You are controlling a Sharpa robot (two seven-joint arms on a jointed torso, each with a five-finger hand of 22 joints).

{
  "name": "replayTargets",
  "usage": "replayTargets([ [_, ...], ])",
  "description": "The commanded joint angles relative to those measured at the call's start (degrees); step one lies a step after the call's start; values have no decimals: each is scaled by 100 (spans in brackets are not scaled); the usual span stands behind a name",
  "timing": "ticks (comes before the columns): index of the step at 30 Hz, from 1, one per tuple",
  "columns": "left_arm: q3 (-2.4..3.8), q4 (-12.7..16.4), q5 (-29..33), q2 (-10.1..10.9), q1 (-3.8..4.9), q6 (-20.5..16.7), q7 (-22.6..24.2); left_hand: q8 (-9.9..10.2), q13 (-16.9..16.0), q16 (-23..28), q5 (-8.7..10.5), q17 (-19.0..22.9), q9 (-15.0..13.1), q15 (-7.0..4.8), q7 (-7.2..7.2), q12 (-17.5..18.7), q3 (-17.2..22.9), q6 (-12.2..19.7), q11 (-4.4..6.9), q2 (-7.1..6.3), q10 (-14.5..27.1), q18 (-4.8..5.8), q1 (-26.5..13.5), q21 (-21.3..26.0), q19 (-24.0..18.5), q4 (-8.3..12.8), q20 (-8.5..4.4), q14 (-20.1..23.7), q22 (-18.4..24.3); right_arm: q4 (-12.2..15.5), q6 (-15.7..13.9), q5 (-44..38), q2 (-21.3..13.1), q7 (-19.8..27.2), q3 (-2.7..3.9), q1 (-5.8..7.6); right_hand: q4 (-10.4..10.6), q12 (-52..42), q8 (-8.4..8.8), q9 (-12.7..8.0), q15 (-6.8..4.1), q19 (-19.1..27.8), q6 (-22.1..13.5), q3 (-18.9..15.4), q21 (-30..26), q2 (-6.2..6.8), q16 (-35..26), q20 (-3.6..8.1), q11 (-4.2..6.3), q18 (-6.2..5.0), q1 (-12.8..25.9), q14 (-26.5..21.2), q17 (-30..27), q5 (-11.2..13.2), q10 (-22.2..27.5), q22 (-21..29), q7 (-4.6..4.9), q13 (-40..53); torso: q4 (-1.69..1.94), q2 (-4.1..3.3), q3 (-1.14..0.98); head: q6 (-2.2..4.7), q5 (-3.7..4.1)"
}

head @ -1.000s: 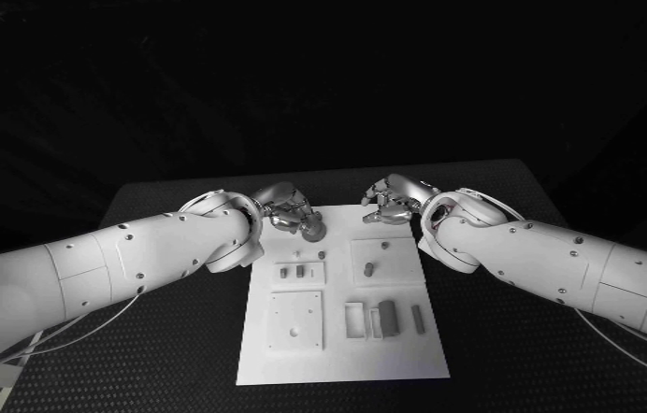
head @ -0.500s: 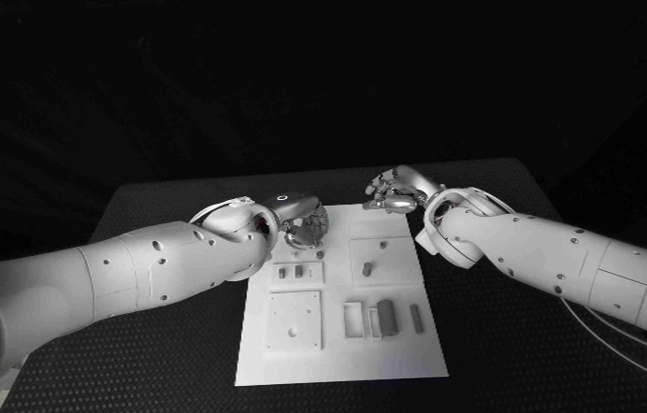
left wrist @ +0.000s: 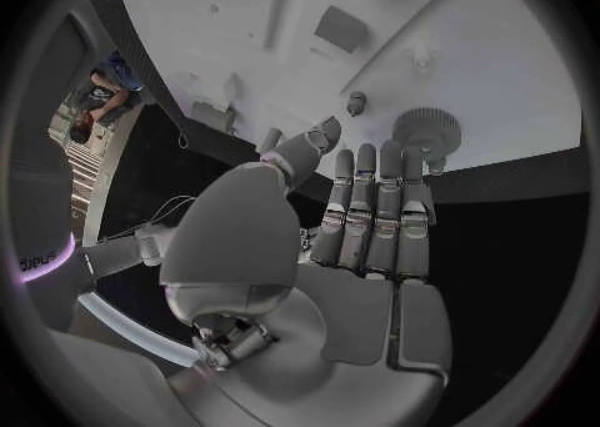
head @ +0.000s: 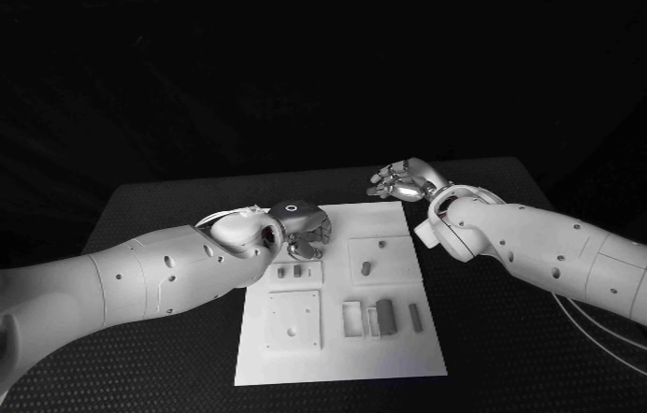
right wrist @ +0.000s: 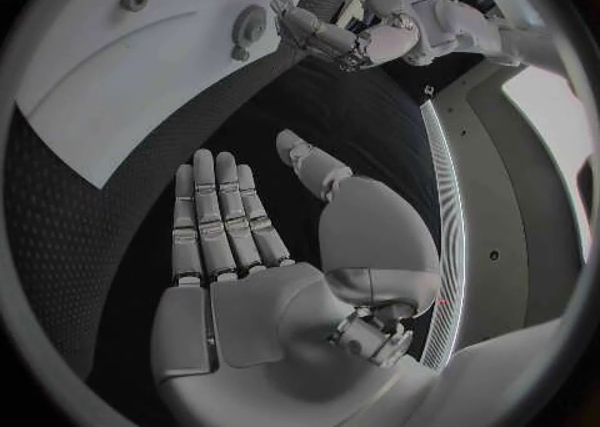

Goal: Assemble the parts on the task board

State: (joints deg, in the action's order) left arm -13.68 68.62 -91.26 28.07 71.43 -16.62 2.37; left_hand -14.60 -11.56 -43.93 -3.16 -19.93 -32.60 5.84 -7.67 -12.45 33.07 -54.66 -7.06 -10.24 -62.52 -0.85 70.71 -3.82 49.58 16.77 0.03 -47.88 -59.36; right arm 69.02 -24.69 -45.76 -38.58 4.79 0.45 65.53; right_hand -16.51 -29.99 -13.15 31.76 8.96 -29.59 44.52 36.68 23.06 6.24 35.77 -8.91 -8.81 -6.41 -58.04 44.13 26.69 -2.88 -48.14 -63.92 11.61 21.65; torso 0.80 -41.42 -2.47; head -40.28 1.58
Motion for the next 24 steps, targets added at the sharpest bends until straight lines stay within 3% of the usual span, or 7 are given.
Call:
replayTargets([
  [1,2,-40,-353,-39,-29,54,52,31,24,-42,-41,-44,19,-20,-5,50,-37,-41,5,18,-56,10,62,-28,91,3,7,-96,10,-10,43,306,15,262,6,0,-2,81,-30,4,45,156,-48,-49,-96,-15,-161,-33,-51,83,-42,-51,-77,9,25,14,74,-110,-2,-13,-7,-14,5],
  [8,3,-138,-353,-55,-52,10,58,45,85,-217,-55,-229,81,-122,-21,190,-67,-50,3,35,-145,-3,87,-77,325,-4,-80,-265,15,-6,70,315,18,259,12,0,-2,274,-43,-3,90,234,-85,-109,-221,-56,-495,-70,-84,92,-69,23,-223,10,-53,14,85,-456,-5,-22,-11,-26,15],
  [14,3,-168,-403,-67,-51,159,-9,66,133,-349,-55,-374,129,-195,-11,306,-95,-26,-2,32,-153,-1,115,-120,477,-3,-150,-362,-15,-20,64,315,43,247,13,1,-2,310,-48,-9,94,236,-95,-129,-260,-51,-572,-82,-85,87,-71,51,-249,10,-88,17,87,-552,-9,-42,-27,-23,23],
  [24,3,-237,-424,-127,-74,190,-16,75,187,-627,-28,-591,198,-277,12,446,-194,-30,20,29,-204,25,145,-193,604,-4,-250,-375,-143,14,143,315,57,190,15,1,0,338,-42,-21,112,263,-122,-157,-309,-52,-662,-97,-84,91,-64,45,-273,11,-123,14,95,-650,-3,-43,-18,-76,39],
])
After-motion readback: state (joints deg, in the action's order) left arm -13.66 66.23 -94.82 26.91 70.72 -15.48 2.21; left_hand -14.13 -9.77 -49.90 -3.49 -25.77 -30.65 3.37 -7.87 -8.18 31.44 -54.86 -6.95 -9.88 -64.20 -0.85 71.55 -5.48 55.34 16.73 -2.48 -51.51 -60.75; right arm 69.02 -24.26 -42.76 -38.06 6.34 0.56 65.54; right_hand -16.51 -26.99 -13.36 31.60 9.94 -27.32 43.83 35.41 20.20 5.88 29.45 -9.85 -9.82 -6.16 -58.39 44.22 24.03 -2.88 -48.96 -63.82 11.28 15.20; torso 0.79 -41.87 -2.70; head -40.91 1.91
